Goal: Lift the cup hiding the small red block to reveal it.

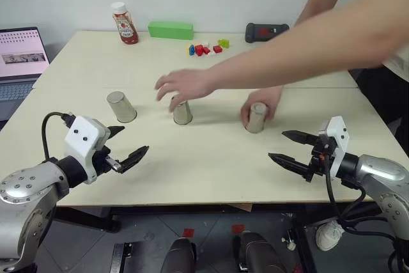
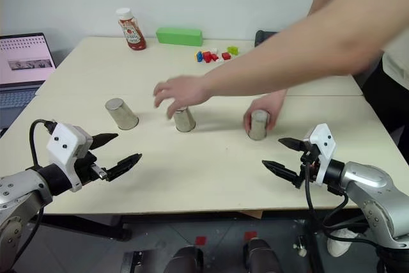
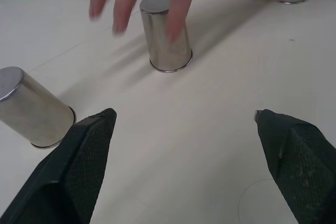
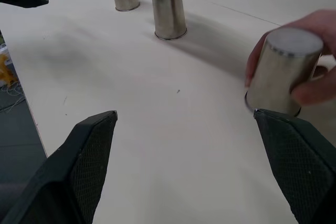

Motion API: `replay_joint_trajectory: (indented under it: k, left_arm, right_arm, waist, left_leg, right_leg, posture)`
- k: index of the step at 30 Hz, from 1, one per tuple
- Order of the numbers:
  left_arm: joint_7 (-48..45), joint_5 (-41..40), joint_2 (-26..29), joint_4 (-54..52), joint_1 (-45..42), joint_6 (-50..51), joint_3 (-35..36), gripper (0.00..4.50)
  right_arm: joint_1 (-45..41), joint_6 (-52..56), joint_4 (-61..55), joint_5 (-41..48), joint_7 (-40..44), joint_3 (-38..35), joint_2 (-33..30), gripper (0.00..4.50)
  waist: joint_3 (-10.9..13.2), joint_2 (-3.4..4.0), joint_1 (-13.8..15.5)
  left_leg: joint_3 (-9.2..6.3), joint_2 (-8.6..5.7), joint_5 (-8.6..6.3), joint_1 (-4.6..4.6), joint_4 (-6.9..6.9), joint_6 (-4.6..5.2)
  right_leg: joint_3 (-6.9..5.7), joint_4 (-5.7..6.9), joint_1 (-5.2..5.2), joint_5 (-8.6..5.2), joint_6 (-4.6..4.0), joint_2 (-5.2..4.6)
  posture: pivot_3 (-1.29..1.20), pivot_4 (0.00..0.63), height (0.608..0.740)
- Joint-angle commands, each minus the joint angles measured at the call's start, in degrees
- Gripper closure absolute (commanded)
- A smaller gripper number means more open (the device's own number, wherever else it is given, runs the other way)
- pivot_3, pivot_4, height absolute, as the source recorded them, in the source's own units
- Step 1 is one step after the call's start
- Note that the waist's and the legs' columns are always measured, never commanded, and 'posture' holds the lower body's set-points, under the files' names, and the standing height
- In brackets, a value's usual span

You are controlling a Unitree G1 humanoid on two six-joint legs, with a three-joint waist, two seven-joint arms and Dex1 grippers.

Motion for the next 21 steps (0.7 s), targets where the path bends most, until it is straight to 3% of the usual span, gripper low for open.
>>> replay_joint_trajectory:
  k: [1,21]
  left_arm:
    - [0.11,0.21,0.63,-1.15,0.14,-0.58,1.1,0.0]
    - [1.89,-1.51,-1.29,0.01,-3.87,1.05,-0.44,0.0]
  right_arm:
    - [-1.04,-0.74,-1.16,0.18,0.5,-0.36,-0.05,0.07]
    - [-5.01,0.91,-2.61,2.5,-0.25,1.46,1.7,0.07]
  waist:
    - [0.0,0.0,0.0]
    - [0.01,0.0,-0.02]
  left_leg:
    - [0.0,0.0,0.0,0.0,0.0,0.0]
    - [0.0,0.0,0.0,0.01,0.0,0.0]
  right_leg:
    - [0.0,0.0,0.0,0.0,0.0,0.0]
    - [0.0,0.0,0.0,0.01,0.01,0.0]
  posture:
    - [0.0,0.15,0.74]
    - [0.0,0.15,0.74]
